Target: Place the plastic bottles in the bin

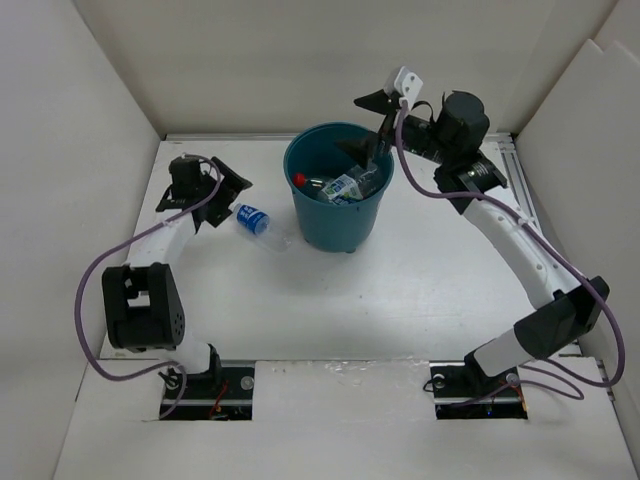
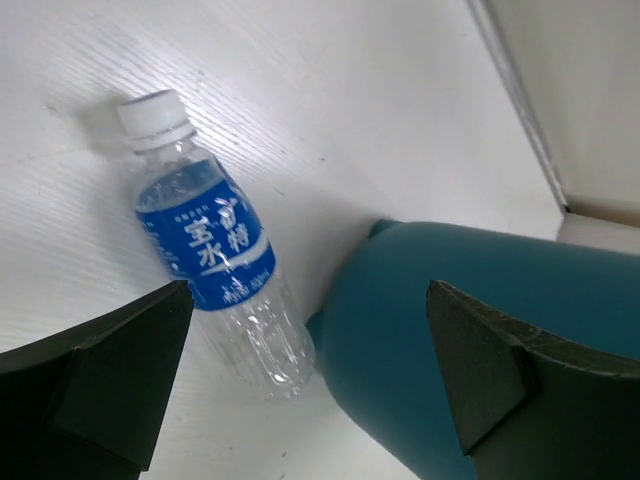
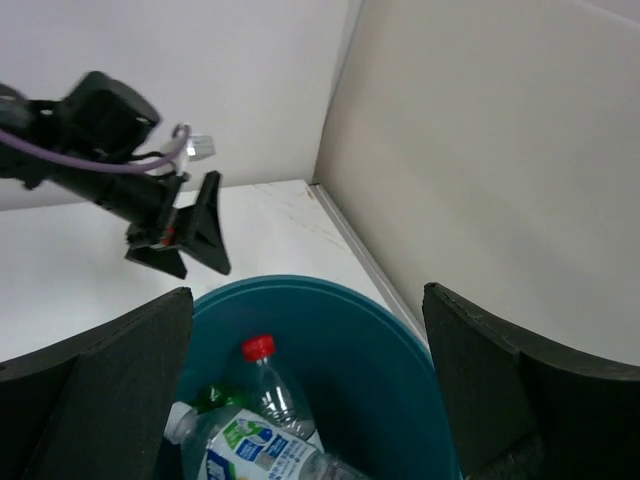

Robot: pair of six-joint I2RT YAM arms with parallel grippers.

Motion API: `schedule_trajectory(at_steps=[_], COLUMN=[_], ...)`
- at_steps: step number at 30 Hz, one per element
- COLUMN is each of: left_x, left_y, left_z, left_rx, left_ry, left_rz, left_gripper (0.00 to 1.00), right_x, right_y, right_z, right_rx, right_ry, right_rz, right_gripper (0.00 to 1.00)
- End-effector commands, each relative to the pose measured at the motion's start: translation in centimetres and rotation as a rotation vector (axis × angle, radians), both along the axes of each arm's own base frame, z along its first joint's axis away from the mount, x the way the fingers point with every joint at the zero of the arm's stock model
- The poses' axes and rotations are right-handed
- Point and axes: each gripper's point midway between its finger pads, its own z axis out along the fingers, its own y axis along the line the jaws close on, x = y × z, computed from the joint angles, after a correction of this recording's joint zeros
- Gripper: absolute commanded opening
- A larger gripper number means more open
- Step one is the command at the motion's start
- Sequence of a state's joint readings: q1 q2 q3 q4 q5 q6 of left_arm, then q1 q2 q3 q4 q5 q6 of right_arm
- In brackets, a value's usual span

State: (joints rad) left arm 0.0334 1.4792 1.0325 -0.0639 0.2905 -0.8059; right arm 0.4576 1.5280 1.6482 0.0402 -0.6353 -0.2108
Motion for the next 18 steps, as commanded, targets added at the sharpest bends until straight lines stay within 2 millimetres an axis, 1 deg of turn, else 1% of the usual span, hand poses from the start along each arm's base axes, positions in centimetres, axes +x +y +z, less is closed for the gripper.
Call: schedule_trajectory(at_steps=[1, 2, 4, 5, 6, 7, 8, 9, 10, 13, 14, 15, 17, 18], left_x=[0.8, 0.6, 0.7, 0.8, 0.7, 1.2, 1.3, 1.3, 1.4, 1.4, 1.7, 1.7, 1.9, 2.1], left_y=[0.4, 0.1, 0.1, 0.2, -0.2, 0.1, 0.1, -0.1, -0.1, 0.0, 0.3, 0.2, 0.4, 0.4], left_z=[-0.5, -0.7, -1.8, -2.2, -2.5, -3.1, -3.5, -4.0, -4.5, -6.7, -6.9, -7.4, -8.3, -9.1], left_rx=[0.036, 0.046, 0.051, 0.048, 0.055, 0.069, 0.086, 0.094, 0.087, 0.085, 0.096, 0.091, 0.1, 0.102], left_ry=[0.07, 0.081, 0.11, 0.121, 0.14, 0.166, 0.187, 0.201, 0.215, 0.271, 0.274, 0.287, 0.307, 0.323], left_rz=[0.033, 0.032, 0.049, 0.063, 0.058, 0.07, 0.088, 0.085, 0.091, 0.111, 0.122, 0.128, 0.135, 0.134], left_gripper=[1.0, 1.0, 1.0, 1.0, 1.0, 1.0, 1.0, 1.0, 1.0, 1.0, 1.0, 1.0, 1.0, 1.0], right_x=[-0.5, -0.7, -0.8, -1.0, -0.9, -0.9, -0.9, -1.1, -1.1, -1.2, -1.2, -1.5, -1.5, -1.9], right_y=[0.0, 0.4, 0.3, 0.2, 0.3, 0.3, 0.3, 0.2, 0.2, 0.1, 0.1, -0.1, 0.1, -0.1], right_z=[-0.7, -1.3, -2.1, -2.2, -2.8, -2.8, -3.5, -3.1, -3.6, -3.6, -4.1, -3.7, -4.3, -3.8], right_rx=[-0.015, -0.02, -0.033, -0.033, -0.04, -0.04, -0.047, -0.042, -0.047, -0.052, -0.057, -0.052, -0.057, -0.052], right_ry=[-0.016, -0.005, 0.003, 0.003, 0.015, 0.015, 0.027, 0.019, 0.028, 0.022, 0.031, 0.022, 0.029, 0.019], right_rz=[-0.024, -0.015, -0.016, -0.016, -0.016, -0.016, -0.015, -0.016, -0.015, -0.016, -0.016, -0.016, -0.007, -0.007], right_gripper=[1.0, 1.0, 1.0, 1.0, 1.0, 1.0, 1.0, 1.0, 1.0, 1.0, 1.0, 1.0, 1.0, 1.0])
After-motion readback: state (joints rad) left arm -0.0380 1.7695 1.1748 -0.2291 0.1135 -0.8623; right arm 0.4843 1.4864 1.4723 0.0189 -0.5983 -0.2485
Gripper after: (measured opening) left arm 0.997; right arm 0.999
